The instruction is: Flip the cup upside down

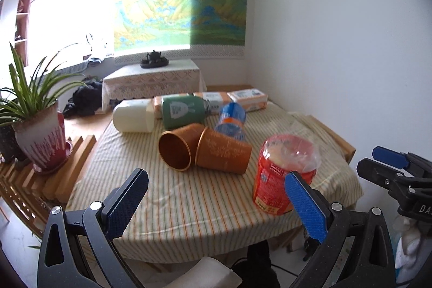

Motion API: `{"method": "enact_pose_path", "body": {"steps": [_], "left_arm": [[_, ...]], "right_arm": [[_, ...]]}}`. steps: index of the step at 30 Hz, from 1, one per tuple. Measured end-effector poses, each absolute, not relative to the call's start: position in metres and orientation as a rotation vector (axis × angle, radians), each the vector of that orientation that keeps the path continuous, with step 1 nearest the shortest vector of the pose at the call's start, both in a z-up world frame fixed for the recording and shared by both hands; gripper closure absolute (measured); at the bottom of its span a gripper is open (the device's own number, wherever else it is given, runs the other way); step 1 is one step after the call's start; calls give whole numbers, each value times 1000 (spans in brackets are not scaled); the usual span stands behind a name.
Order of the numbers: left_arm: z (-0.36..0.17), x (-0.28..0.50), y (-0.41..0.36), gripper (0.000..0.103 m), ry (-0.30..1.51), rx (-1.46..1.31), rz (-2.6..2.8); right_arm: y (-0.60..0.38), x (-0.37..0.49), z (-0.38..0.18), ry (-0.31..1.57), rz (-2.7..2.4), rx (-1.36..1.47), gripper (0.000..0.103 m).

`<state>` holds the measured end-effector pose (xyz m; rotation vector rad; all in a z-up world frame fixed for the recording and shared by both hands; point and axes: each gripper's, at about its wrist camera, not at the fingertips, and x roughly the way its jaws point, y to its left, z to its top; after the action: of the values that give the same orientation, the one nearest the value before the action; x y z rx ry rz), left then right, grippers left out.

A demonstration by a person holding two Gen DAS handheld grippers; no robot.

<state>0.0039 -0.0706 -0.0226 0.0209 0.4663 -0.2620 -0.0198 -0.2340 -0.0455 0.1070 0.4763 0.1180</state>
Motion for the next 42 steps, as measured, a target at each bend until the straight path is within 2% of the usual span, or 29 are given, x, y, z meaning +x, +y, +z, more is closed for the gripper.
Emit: {"method": "enact_pose_path", "body": {"steps": [4,14,23,42], "left_arm": [[-6,-7,-65,1,426,-16,-234],[13,-34,-55,1,382,-12,-191],[0,-40,-41,1,426,-28,-153],[-5,-40,-39,1,434,-28,-139]], "right_arm": [[-235,-32,-34,390,74,117,26],[-230,-53,-18,278,20,104,17],[-226,-64,-23,241,-52,84,13],[-223,-68,-21,234,-94,63,13]]}}
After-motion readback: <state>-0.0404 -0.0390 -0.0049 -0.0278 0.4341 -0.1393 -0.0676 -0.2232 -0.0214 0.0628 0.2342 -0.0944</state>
